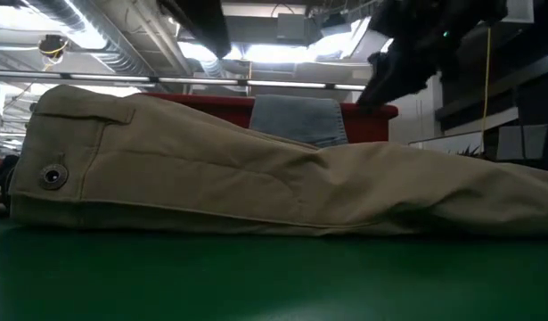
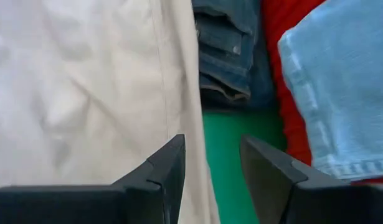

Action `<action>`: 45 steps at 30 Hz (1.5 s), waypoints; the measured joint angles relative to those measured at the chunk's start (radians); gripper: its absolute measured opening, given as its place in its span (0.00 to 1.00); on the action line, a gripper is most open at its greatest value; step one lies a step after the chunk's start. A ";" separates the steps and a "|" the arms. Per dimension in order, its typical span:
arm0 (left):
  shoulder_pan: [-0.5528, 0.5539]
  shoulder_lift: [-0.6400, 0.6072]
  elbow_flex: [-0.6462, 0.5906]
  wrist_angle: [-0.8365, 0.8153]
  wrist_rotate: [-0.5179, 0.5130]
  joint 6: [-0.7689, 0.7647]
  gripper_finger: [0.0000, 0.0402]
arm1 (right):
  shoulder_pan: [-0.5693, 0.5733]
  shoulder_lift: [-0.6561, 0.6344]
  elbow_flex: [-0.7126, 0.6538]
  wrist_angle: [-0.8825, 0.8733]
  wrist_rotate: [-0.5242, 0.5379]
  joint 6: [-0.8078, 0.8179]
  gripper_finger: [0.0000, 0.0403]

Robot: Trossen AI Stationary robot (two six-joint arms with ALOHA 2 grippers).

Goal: Fold Laundry from Bin
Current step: Fold the brown shorts

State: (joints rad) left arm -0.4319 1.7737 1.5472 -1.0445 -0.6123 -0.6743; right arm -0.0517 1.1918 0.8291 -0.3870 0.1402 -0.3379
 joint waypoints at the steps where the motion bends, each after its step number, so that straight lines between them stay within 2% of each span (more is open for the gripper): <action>1: 0.003 0.000 -0.022 0.038 0.000 0.015 0.16 | 0.000 0.020 0.000 0.000 0.003 0.000 0.38; 7: 0.036 0.000 -0.154 0.067 -0.006 0.018 0.14 | 0.000 0.157 -0.001 -0.018 0.068 0.000 0.38; 16: 0.083 0.001 -0.366 0.060 0.004 -0.044 0.11 | -0.019 0.365 -0.001 -0.045 0.372 -0.007 0.38; 22: 0.094 0.001 -0.433 0.061 0.045 -0.087 0.09 | -0.082 0.452 -0.001 -0.096 0.391 -0.007 0.38; 29: 0.089 -0.017 -0.433 0.053 0.051 -0.087 0.06 | -0.130 0.463 0.004 -0.184 0.387 -0.007 0.38; 36: 0.089 -0.027 -0.337 -0.008 0.061 -0.082 0.05 | -0.138 0.460 0.122 -0.442 0.383 0.021 0.38; 41: 0.079 -0.026 -0.213 -0.023 0.066 -0.036 0.05 | -0.080 0.460 0.243 -0.595 0.359 0.064 0.38; 45: 0.052 -0.026 -0.136 -0.007 0.139 -0.023 0.05 | 0.027 0.460 0.317 -0.642 0.346 0.100 0.38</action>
State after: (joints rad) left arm -0.3795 1.7473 1.4113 -1.0517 -0.4731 -0.6969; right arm -0.0243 1.6520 1.1465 -1.0289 0.4863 -0.2384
